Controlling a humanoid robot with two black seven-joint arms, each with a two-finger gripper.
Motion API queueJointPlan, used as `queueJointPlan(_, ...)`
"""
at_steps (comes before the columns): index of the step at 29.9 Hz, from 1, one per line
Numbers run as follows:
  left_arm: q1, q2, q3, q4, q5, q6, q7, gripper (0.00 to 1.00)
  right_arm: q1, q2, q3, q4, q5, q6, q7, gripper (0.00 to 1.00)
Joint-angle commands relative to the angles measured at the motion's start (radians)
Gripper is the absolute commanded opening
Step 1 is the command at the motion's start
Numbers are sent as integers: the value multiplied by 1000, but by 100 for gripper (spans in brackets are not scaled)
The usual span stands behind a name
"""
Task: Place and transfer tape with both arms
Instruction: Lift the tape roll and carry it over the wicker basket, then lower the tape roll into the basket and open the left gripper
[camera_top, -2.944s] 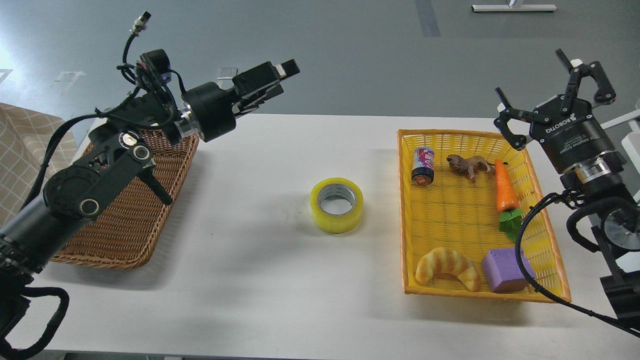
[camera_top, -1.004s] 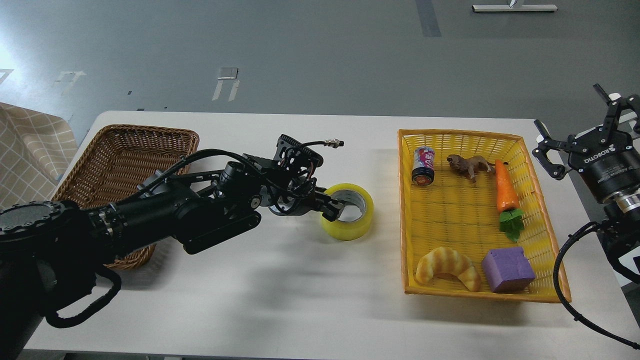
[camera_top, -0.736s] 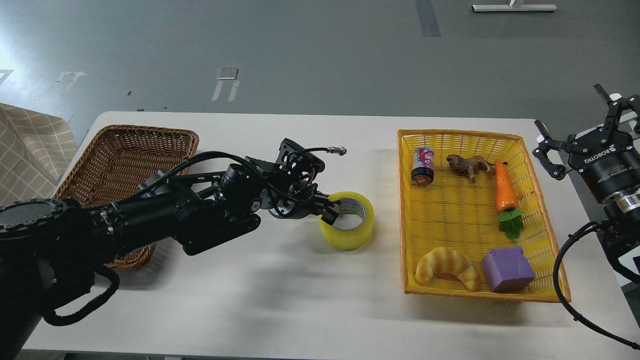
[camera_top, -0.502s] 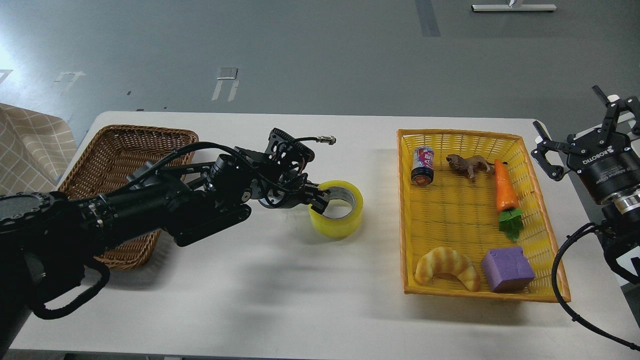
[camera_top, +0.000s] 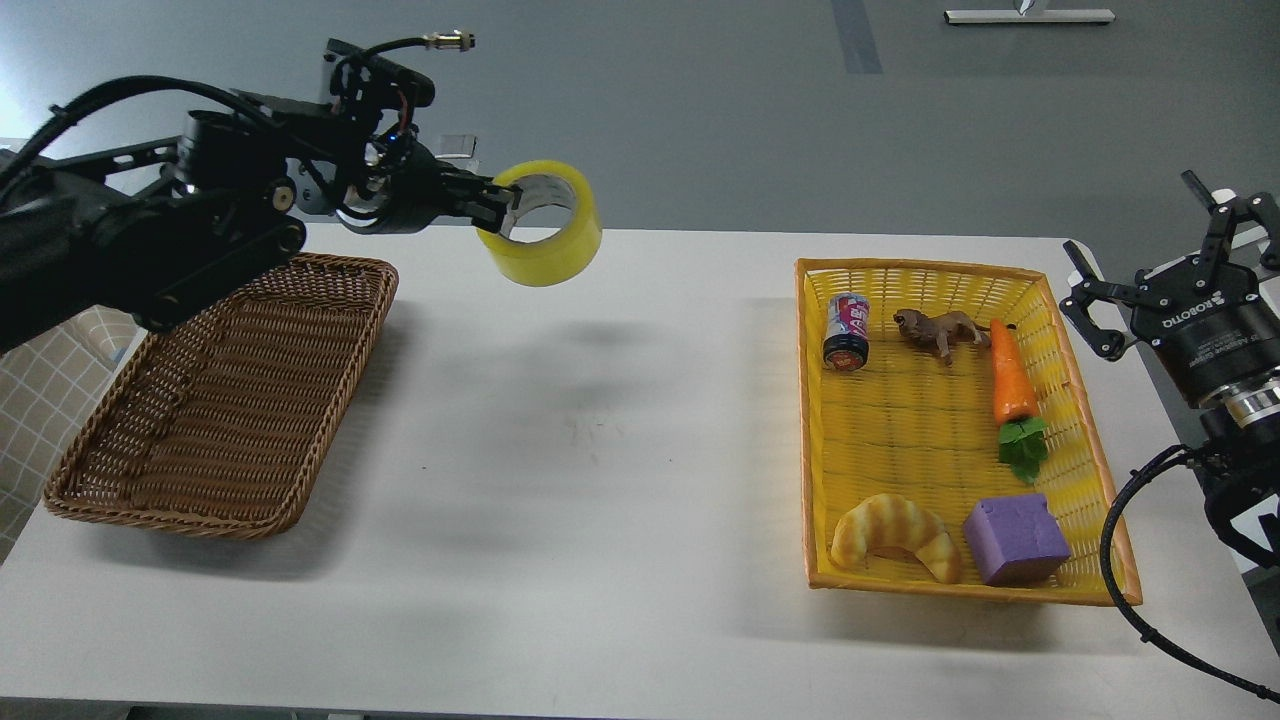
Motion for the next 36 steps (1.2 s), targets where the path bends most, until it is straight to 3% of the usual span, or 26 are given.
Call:
queueJointPlan(1, 12, 96, 12, 8, 8, 2, -39, 0, -1, 0, 0, 0, 0, 0, 1, 100)
queueJointPlan(8, 24, 211, 128, 54, 10, 43, -130, 0, -11, 1, 0, 0, 0, 0, 0, 100)
queueJointPlan(14, 58, 312, 230, 80, -1, 126, -147, 0, -13, 12, 0, 0, 0, 0, 0, 100)
queueJointPlan(22, 198, 379, 236, 91, -13, 214, -161, 0, -13, 27, -1, 0, 0, 0, 0, 100)
queueJointPlan(36, 345, 357, 233, 115, -50, 313, -161, 0, -24, 27, -1, 0, 0, 0, 0, 100)
